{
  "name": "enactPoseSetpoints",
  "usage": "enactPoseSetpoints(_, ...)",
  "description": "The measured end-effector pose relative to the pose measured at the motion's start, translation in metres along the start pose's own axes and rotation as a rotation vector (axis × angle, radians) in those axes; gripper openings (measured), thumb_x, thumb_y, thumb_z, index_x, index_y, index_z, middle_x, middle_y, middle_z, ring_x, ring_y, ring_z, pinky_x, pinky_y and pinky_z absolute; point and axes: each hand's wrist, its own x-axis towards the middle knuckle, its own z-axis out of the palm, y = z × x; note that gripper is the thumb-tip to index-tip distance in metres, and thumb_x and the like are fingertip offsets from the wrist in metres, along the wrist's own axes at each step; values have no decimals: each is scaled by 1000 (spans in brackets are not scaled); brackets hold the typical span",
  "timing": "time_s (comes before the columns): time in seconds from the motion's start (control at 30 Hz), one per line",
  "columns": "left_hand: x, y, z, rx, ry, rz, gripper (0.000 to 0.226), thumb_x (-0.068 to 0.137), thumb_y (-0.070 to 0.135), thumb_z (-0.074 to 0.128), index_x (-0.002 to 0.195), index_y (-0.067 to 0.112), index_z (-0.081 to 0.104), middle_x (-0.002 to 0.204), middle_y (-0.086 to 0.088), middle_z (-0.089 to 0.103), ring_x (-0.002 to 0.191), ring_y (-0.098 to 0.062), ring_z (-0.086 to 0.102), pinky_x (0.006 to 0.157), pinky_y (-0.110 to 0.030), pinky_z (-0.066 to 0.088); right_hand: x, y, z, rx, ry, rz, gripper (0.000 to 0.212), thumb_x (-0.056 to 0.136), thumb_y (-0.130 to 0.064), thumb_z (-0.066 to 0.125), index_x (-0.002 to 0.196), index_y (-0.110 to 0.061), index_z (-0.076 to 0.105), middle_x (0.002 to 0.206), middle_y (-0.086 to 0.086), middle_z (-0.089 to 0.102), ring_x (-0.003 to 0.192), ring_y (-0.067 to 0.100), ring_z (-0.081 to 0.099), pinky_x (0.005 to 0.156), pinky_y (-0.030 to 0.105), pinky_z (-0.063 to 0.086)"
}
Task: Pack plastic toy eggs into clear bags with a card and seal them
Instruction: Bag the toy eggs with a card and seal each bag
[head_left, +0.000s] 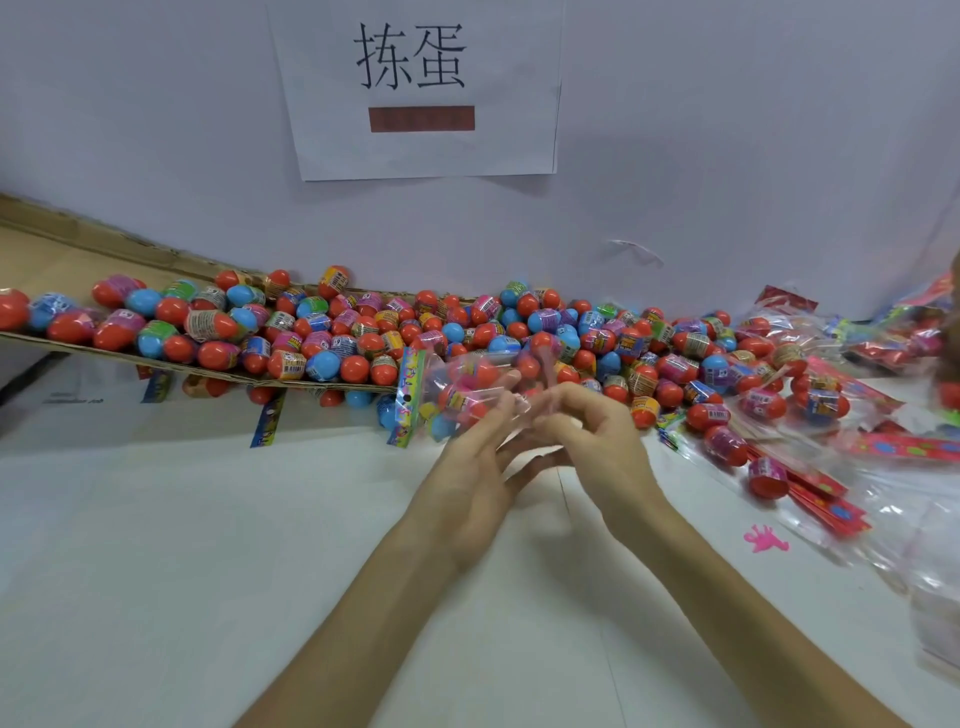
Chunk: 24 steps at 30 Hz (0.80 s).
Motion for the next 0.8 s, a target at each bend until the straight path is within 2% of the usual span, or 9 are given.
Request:
enactPoseSetpoints(0.1, 0, 6, 1, -35, 11, 28, 33, 86, 48, 67, 110, 29, 80, 114, -2, 75, 115, -20, 68, 96, -38, 52, 3, -10, -12, 109, 117, -66, 29, 90, 8, 48, 78, -12, 65, 95, 8, 78, 85, 29, 76, 63, 37, 61)
enactPoseSetpoints(0.2, 0, 11, -5, -115, 49, 11, 60, 78, 52, 71, 130, 22, 70, 128, -6, 72, 119, -24, 69, 100, -43, 55, 8, -21, -30, 274, 141, -51, 24, 88, 3, 41, 74, -9, 57, 96, 6, 78, 80, 23, 75, 59, 32, 58)
enactPoseSetpoints(0.27, -2, 15, -9, -107, 48, 29, 59, 80, 52, 69, 128, 18, 72, 134, -7, 69, 125, -26, 65, 107, -45, 49, 10, -27, -40, 402, 98, -18, 26, 88, -2, 38, 72, -12, 55, 94, 11, 76, 76, 23, 73, 59, 33, 57)
enactPoseSetpoints(0.33, 3, 17, -5, 6, 66, 16, 43, 88, 44, 68, 122, 19, 76, 131, -6, 70, 125, -27, 65, 109, -45, 48, 10, -29, -44, 421, 51, 50, 30, 92, -3, 34, 72, -14, 53, 91, 11, 76, 73, 22, 71, 57, 32, 57)
enactPoseSetpoints(0.43, 9, 20, 1, 381, 16, -7, 39, 101, 19, 62, 140, 14, 59, 132, -3, 67, 129, -32, 62, 95, -26, 55, 11, -27, -44, 322, -4, 160, 32, 97, -9, 38, 71, -16, 56, 89, 8, 73, 69, 23, 65, 51, 27, 52)
enactPoseSetpoints(0.53, 1, 16, -5, 509, -106, 20, 43, 90, 30, 71, 131, 20, 67, 123, -7, 75, 114, -25, 72, 93, -34, 59, 12, -25, -43, 228, -17, 172, 40, 100, -14, 42, 66, -21, 63, 90, 9, 72, 72, 25, 66, 54, 30, 54)
enactPoseSetpoints(0.63, -6, 18, -10, 551, -206, 14, 37, 89, 34, 74, 124, 26, 71, 120, -6, 76, 111, -24, 73, 92, -31, 59, 13, -26, -43, 192, 31, 167, 34, 103, -17, 45, 75, -20, 66, 93, 9, 73, 74, 24, 68, 59, 33, 56)
enactPoseSetpoints(0.7, -6, 19, -10, 597, -242, 6, 41, 86, 28, 78, 126, 23, 71, 120, -7, 76, 113, -26, 72, 96, -36, 58, 15, -26, -42, 197, 61, 165, 30, 104, -23, 48, 82, -17, 68, 94, 8, 74, 73, 23, 72, 61, 32, 57)
enactPoseSetpoints(0.8, -3, 15, -12, 655, -186, 32, 41, 82, 21, 82, 122, 18, 72, 113, -8, 78, 106, -28, 74, 94, -44, 60, 16, -23, -44, 286, -9, 178, 35, 95, -46, 56, 104, -15, 69, 114, 12, 74, 96, 31, 75, 81, 41, 58)
